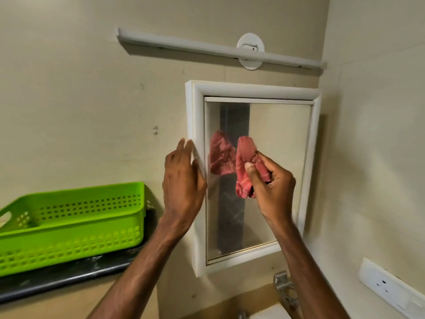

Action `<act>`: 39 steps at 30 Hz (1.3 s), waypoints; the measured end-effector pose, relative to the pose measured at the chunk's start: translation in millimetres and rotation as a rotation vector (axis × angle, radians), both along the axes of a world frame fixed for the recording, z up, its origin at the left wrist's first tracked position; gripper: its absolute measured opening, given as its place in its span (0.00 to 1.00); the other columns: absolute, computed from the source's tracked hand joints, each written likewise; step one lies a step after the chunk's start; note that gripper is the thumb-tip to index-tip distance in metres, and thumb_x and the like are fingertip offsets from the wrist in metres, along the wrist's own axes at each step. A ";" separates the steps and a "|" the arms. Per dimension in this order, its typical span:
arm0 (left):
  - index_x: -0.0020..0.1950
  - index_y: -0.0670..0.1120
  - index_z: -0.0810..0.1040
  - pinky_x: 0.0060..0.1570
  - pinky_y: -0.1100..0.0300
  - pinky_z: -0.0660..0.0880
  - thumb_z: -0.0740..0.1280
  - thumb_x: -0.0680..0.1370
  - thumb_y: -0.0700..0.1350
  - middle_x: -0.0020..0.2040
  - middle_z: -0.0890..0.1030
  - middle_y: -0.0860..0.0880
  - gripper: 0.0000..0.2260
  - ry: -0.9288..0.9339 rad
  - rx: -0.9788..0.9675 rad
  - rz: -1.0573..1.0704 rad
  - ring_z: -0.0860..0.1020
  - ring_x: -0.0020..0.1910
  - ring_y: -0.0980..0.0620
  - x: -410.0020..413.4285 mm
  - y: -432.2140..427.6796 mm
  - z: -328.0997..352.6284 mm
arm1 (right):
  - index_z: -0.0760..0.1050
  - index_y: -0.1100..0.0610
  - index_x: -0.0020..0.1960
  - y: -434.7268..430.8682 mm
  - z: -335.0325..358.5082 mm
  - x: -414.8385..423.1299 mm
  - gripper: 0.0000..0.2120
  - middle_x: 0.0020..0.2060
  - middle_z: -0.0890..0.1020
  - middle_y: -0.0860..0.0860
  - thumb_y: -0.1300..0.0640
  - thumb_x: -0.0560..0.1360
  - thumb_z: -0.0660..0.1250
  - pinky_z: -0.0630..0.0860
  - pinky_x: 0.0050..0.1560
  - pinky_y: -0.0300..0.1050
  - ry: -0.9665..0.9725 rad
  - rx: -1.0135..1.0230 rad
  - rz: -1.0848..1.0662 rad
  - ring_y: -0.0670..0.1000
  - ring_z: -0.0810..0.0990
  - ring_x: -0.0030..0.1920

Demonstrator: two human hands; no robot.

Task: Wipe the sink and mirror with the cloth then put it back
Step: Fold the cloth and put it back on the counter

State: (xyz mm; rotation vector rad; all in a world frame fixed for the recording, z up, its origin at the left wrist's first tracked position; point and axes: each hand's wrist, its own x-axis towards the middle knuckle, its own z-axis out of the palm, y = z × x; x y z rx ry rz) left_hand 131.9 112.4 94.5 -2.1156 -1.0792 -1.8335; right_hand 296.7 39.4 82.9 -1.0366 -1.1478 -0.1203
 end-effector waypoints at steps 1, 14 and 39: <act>0.72 0.43 0.71 0.58 0.46 0.77 0.63 0.78 0.37 0.72 0.73 0.46 0.22 0.000 0.016 -0.003 0.73 0.65 0.43 -7.7 -2.4 -0.6 | 0.78 0.56 0.69 0.7 3.8 -9.1 0.20 0.53 0.84 0.37 0.56 0.78 0.73 0.81 0.50 0.31 -0.042 0.006 0.026 0.34 0.84 0.53; 0.63 0.47 0.80 0.49 0.61 0.82 0.65 0.78 0.39 0.58 0.82 0.55 0.14 -0.152 0.018 0.113 0.80 0.54 0.58 -156.2 -29.1 30.5 | 0.86 0.52 0.56 46.6 69.9 -135.9 0.10 0.43 0.84 0.51 0.48 0.79 0.73 0.79 0.45 0.51 -0.420 0.125 0.222 0.50 0.82 0.43; 0.48 0.52 0.84 0.39 0.67 0.77 0.70 0.75 0.59 0.41 0.85 0.58 0.12 -0.087 -0.431 0.102 0.82 0.40 0.65 -245.2 10.7 2.3 | 0.84 0.57 0.54 146.7 41.8 -199.3 0.06 0.45 0.87 0.53 0.60 0.82 0.67 0.81 0.45 0.38 -0.204 -0.464 0.906 0.47 0.85 0.43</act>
